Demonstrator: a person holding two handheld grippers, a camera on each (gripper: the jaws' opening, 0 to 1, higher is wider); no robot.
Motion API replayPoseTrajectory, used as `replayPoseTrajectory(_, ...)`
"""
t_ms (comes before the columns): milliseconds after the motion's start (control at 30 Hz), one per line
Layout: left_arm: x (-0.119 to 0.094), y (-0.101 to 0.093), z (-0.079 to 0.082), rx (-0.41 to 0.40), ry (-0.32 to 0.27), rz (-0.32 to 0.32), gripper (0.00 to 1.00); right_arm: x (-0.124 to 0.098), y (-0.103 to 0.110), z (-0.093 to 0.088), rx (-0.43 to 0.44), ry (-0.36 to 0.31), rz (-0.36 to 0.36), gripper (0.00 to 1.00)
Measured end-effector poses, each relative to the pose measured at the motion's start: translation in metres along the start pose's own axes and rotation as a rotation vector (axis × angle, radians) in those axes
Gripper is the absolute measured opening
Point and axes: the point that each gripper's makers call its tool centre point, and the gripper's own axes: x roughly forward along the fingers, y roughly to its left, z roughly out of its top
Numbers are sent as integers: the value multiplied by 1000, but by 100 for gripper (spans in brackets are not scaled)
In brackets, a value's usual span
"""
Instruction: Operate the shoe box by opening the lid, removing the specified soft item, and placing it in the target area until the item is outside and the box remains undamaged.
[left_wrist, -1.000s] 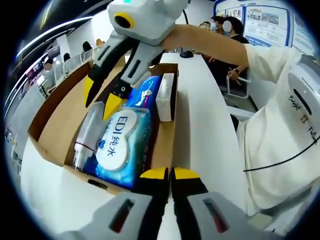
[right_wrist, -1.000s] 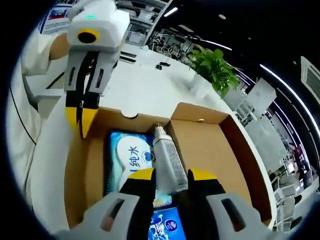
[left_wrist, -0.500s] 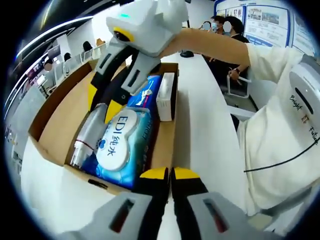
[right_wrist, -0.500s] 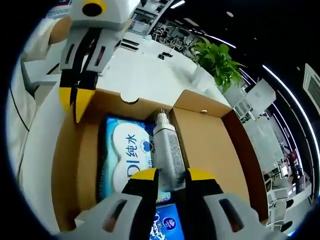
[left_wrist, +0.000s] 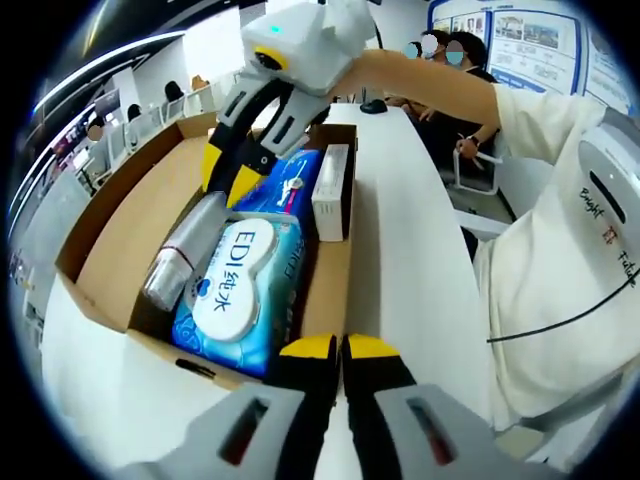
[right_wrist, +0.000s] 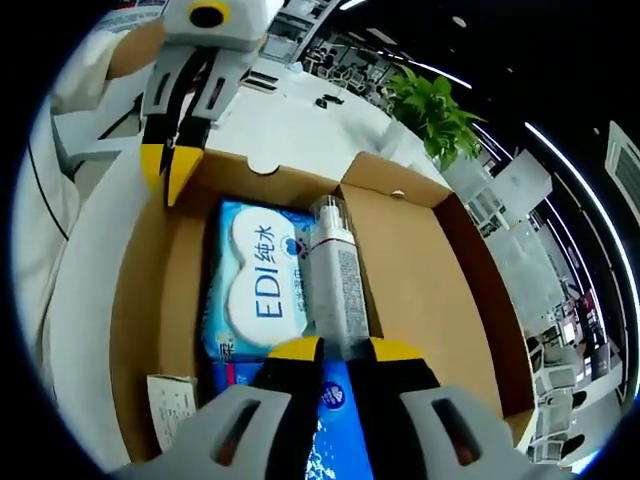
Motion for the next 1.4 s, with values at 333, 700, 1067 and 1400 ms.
replayPoseTrajectory(333,-1,0,-1,0,1,5,2,-2,6,33,-25,-98,-4,22)
replayPoseTrajectory(700,-1,0,-1,2,-6,9,2,32,21,79,-50,-126,68,24)
replayPoseTrajectory(1067,0,0,0,9,-16,9,2,48,19,72,-105,27,127,22)
replayPoseTrajectory(1400,0,0,0,13,-21,15,2,42,40,55,-155,141,270,21)
